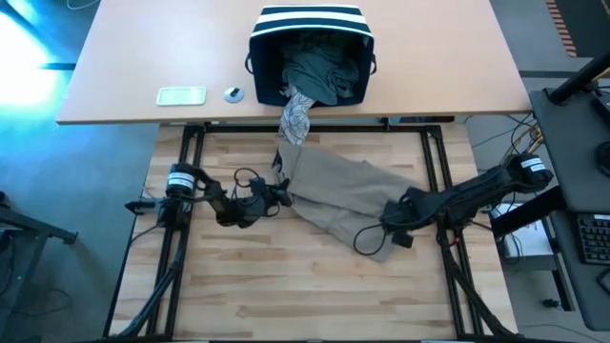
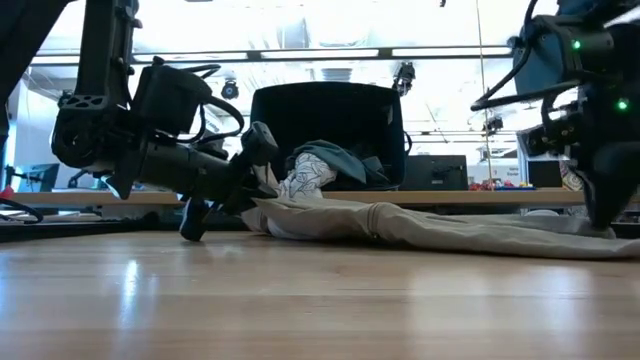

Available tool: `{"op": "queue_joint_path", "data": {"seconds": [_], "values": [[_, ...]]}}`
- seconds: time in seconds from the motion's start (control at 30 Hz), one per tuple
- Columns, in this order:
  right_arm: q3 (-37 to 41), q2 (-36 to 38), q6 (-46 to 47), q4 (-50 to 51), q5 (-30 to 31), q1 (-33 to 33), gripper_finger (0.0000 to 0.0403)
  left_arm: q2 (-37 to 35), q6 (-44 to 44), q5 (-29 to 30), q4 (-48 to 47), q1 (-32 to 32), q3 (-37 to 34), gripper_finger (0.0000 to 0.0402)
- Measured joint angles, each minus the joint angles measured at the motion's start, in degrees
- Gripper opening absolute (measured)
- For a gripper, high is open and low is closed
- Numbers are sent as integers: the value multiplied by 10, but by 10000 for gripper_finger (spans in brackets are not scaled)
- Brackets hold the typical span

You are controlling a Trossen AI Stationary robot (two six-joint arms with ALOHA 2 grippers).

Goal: Fold Laundry from Bin
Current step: Fold the brown shorts from the blue laundry basket

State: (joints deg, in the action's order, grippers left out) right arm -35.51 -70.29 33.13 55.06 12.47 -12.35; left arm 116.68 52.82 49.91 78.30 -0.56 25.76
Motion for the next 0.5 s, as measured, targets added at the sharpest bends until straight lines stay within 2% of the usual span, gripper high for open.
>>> {"op": "queue_joint_path", "data": {"seconds": [0.1, 0.2, 0.4, 0.5], "values": [[-52, 9, -3, 83, 34, 0, 9, 1, -35, -7, 16, 0, 0, 0], [-140, 16, 12, 171, 45, 0, 9, 0, -71, -17, 35, 1, 0, 0], [-356, 19, 13, 264, 43, -2, 9, -2, -72, -17, 37, 3, -1, 0], [-438, 19, 14, 267, 29, -7, 9, -2, -72, -19, 37, 3, -1, 0]]}}
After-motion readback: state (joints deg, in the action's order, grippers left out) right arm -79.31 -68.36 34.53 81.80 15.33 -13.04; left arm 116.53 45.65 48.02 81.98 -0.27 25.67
